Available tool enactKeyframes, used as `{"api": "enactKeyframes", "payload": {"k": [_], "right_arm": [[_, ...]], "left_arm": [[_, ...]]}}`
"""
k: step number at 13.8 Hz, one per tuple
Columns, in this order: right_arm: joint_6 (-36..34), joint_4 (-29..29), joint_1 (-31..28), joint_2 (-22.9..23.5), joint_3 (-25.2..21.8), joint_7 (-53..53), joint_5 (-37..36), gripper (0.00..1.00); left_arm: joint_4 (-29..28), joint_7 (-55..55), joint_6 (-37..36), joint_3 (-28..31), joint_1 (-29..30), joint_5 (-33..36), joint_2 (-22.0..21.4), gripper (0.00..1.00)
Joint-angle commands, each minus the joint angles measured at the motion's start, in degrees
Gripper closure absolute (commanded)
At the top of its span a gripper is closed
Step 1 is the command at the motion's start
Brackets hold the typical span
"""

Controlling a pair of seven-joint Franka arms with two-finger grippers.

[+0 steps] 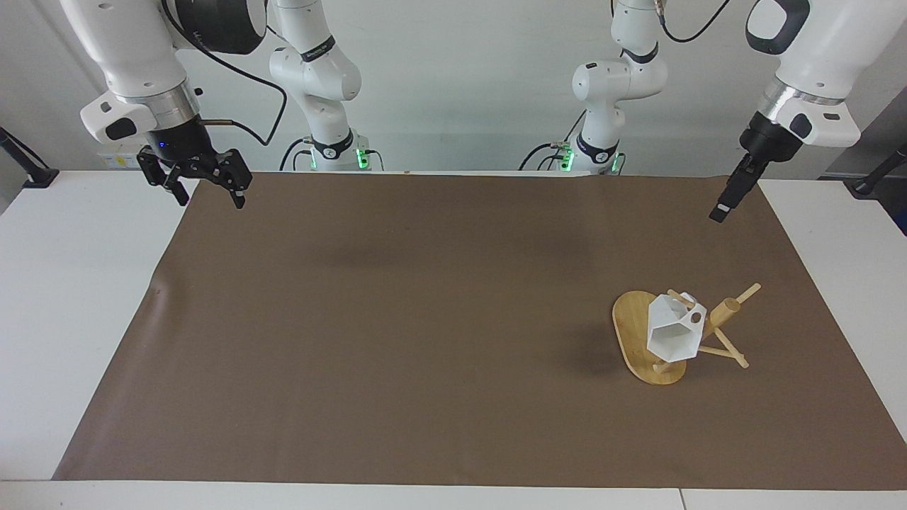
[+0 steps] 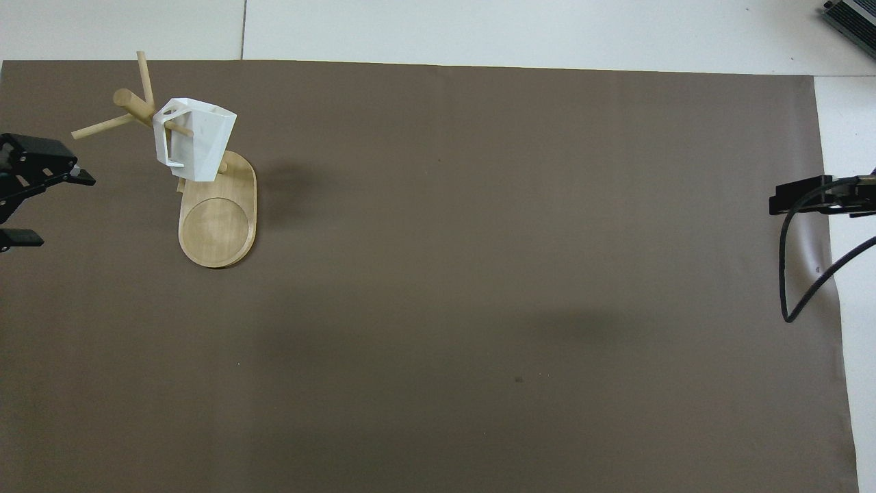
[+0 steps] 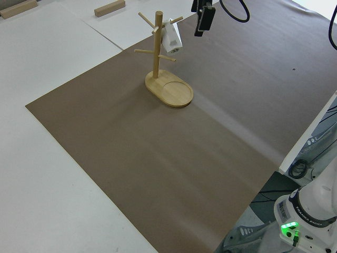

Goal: Hang cup on rack

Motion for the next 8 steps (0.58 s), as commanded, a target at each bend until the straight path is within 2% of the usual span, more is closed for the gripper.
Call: {"api": "enactKeyframes", "payload": {"k": [1, 3, 6, 8], "right_arm": [[-0.8, 0.0, -0.5, -0.3, 0.3, -0.8, 0.3, 0.0], [-0.8, 0.0, -0.5, -0.3, 0.3, -0.8, 0.3, 0.0], [-0.8, 0.0, -0.5, -0.3, 0.3, -0.8, 0.3, 0.0], [-0.8, 0.0, -0.5, -0.3, 0.2, -0.8, 0.3, 0.0]], "left_arm": [[1.6, 10.8, -1.8, 0.1, 0.4, 2.7, 0.4, 0.0], [1.7, 20.3, -2.7, 0.5, 0.3, 2.7, 0.4, 0.0], [2.2, 26.9, -5.3, 0.8, -0.9, 5.3, 0.1, 0.0], [3.6, 27.9, -8.6, 6.2, -7.6, 5.6, 0.1, 0.0]]}}
